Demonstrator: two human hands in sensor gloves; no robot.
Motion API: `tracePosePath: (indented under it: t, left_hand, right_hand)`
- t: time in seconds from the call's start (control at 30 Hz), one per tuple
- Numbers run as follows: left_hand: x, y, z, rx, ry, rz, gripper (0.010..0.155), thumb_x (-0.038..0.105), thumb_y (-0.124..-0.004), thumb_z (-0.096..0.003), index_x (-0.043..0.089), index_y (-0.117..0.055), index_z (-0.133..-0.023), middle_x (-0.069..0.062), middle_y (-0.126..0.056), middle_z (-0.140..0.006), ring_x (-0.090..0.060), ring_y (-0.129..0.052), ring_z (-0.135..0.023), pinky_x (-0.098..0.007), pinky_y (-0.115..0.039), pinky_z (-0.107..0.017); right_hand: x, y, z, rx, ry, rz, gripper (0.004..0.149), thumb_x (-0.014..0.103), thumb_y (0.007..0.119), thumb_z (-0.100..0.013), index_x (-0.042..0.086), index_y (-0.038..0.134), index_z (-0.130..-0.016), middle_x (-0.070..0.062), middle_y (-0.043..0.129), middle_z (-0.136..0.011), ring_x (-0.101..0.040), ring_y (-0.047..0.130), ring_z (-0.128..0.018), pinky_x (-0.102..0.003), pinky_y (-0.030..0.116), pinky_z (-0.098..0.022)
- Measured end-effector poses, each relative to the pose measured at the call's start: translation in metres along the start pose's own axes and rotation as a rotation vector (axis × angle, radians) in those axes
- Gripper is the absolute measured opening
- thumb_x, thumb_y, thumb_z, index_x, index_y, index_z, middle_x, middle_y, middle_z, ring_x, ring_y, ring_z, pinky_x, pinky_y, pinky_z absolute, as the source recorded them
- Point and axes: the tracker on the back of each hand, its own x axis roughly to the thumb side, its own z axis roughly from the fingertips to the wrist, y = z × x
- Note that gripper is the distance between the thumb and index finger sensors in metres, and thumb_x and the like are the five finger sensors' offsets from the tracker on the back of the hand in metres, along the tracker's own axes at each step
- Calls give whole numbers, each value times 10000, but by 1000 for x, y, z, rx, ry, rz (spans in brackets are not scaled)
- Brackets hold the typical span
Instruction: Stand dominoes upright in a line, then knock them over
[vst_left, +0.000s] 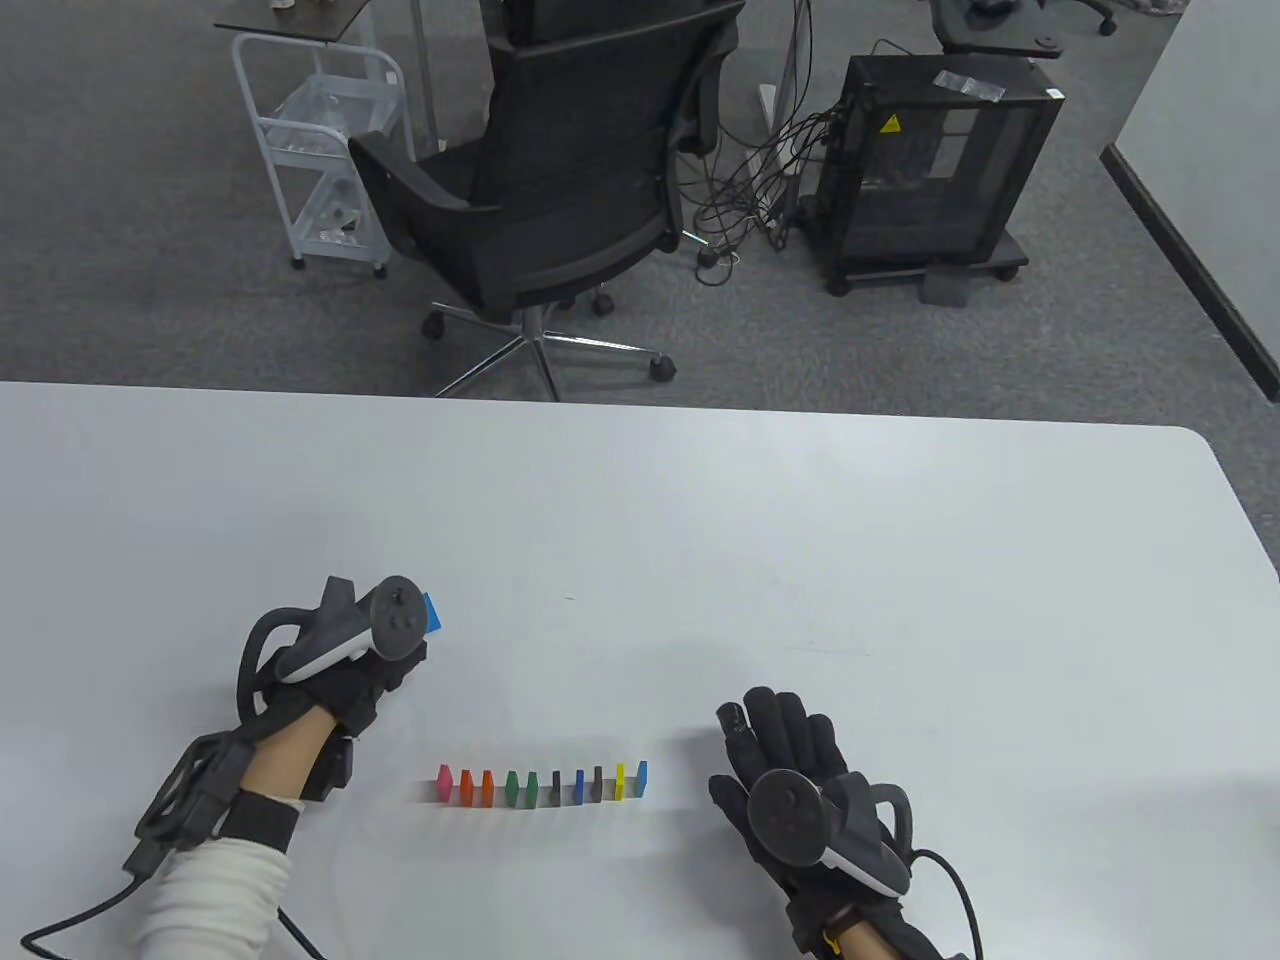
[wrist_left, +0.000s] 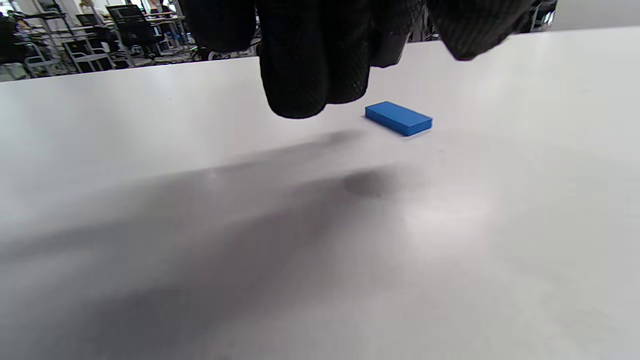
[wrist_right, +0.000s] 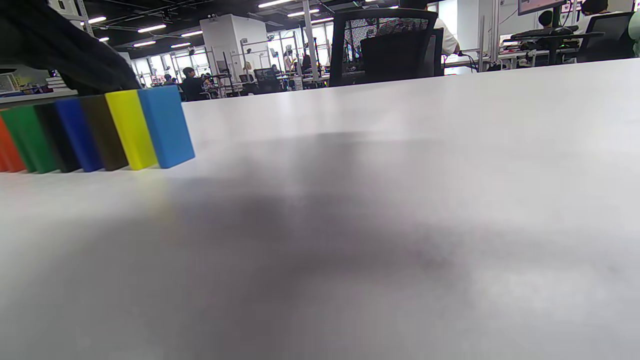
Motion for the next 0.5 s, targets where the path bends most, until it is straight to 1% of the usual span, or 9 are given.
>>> tracePosePath:
  t: [0.1, 0.2, 0.27, 0.33, 0.5]
  left_hand:
    - [7, 1, -23, -19, 53, -1, 619, 505, -668, -660, 154, -646, -1169, -122, -862, -1080, -297, -926, -899, -500, -648, -792]
    - [14, -1, -43, -98, 75, -22, 636, 514, -690, -653, 162, -623, -1178, -119, -864, -1076, -294, -941, -886, -498, -671, -776]
    - [18, -3, -53, -118, 92, -57, 658, 527, -695, -646, 163, -598, -1185, -111, -866, -1067, -282, -949, -880, -488, -683, -769]
    - [21, -3, -60, -111, 112, -66, 659, 533, -699, -641, 163, -607, -1179, -123, -872, -1029, -268, -964, -853, -478, -693, -760]
    - [26, -1, -70, -149, 128, -113, 671, 544, -722, -629, 157, -623, -1169, -122, -879, -995, -252, -971, -822, -469, -699, -751]
  right_hand:
    - [-2, -1, 0, -2, 6, -2, 692, 500, 476, -579, 169, 401, -1182, -131, 231, -1203, -392, 284, -1112, -518, 227, -808]
    - [-5, -2, -1, -2, 17, -7, 693, 501, 477, -579, 168, 402, -1182, -134, 229, -1203, -393, 283, -1112, -518, 226, -808]
    - [-6, -2, -1, -4, 20, -11, 692, 501, 478, -579, 169, 403, -1182, -134, 231, -1203, -394, 282, -1112, -518, 226, -808]
    - [-7, -2, -2, -3, 22, -12, 693, 501, 478, -579, 168, 403, -1183, -133, 230, -1204, -393, 282, -1113, -518, 225, -808]
    - [-7, -2, -2, 8, 22, -14, 693, 501, 478, -580, 168, 403, -1183, -134, 231, -1204, -394, 281, -1113, -519, 225, -808]
